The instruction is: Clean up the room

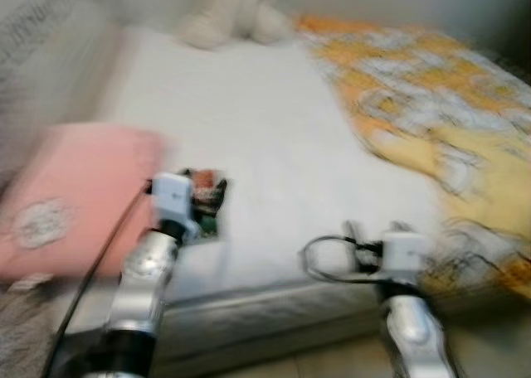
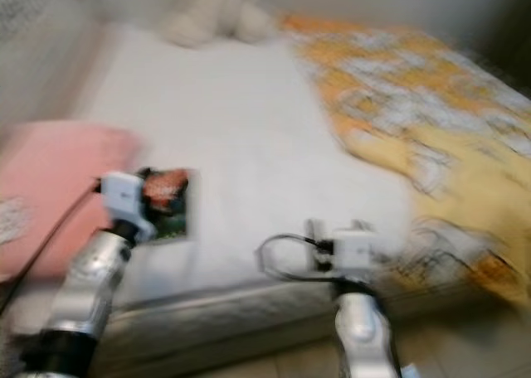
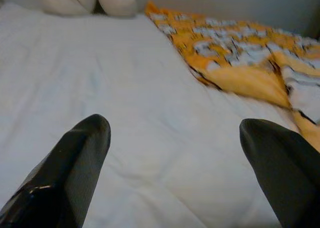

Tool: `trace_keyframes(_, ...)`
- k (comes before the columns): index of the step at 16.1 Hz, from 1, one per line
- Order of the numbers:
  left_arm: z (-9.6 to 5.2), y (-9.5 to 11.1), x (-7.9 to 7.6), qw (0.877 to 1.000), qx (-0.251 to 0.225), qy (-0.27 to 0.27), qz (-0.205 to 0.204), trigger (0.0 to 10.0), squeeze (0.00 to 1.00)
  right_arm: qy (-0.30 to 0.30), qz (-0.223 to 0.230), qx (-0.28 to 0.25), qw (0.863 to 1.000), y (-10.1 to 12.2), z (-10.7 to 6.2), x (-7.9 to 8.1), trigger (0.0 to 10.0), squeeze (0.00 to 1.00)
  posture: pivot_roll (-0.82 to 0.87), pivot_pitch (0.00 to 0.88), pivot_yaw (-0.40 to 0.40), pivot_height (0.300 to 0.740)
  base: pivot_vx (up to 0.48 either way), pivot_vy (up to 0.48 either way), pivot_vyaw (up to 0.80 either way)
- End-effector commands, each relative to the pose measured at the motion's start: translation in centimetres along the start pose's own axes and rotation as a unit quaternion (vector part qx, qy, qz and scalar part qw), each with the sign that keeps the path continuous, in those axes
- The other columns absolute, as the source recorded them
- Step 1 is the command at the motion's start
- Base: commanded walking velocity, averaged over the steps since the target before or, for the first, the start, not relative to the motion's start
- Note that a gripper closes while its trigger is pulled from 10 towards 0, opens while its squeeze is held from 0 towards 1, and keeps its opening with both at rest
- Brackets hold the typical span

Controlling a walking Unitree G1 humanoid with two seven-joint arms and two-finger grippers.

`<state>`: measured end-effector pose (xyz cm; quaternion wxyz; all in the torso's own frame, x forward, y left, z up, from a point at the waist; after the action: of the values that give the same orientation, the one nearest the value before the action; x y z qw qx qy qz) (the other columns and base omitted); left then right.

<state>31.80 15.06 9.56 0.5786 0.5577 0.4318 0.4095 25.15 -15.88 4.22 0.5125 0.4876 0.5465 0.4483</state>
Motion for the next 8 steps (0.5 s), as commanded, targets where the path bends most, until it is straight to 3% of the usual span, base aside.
trace_keyframes(1,0.7,0.0,-1.2,1.000,0.010,-0.028,-0.001,10.0,0.00,-0.010,-0.007,-0.005,1.000,0.5,0.8,-1.0,10.0,0.85,0.09,0.000,-0.006,0.740,0.000,0.000,-0.74)
trace_keyframes(3,1.0,-0.2,-1.1,0.999,0.021,-0.030,0.002,10.0,0.00,-0.022,-0.007,-0.001,1.000,0.5,1.3,-1.5,10.0,0.82,0.09,0.000,-0.004,0.740,0.000,0.000,-0.73)
trace_keyframes(4,1.4,-0.2,-1.0,0.999,0.023,-0.024,0.012,10.0,0.00,-0.027,-0.009,0.000,1.000,0.5,1.7,-2.0,10.0,0.00,0.08,0.000,0.004,0.740,0.000,0.000,-0.71)
trace_keyframes(8,1.7,-0.9,-2.1,0.999,0.036,-0.036,0.013,10.0,0.00,-0.046,-0.004,0.010,0.999,0.1,1.8,-2.7,10.0,0.00,0.06,0.000,0.028,0.740,0.000,0.000,-0.71)
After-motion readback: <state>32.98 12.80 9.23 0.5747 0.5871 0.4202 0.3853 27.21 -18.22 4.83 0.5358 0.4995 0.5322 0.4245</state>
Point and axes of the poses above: a point about 5 cm out from each wrist's last joint towards the gripper, its own z axis pointing out of the wrist towards the gripper, its own y axis along the axis of the wrist's last joint, x = y × z, the point moved 2 cm from there along z, pointing out of the wrist towards the gripper, and after that the axes turned 4 degrees about -z, right-handed, at the moved point
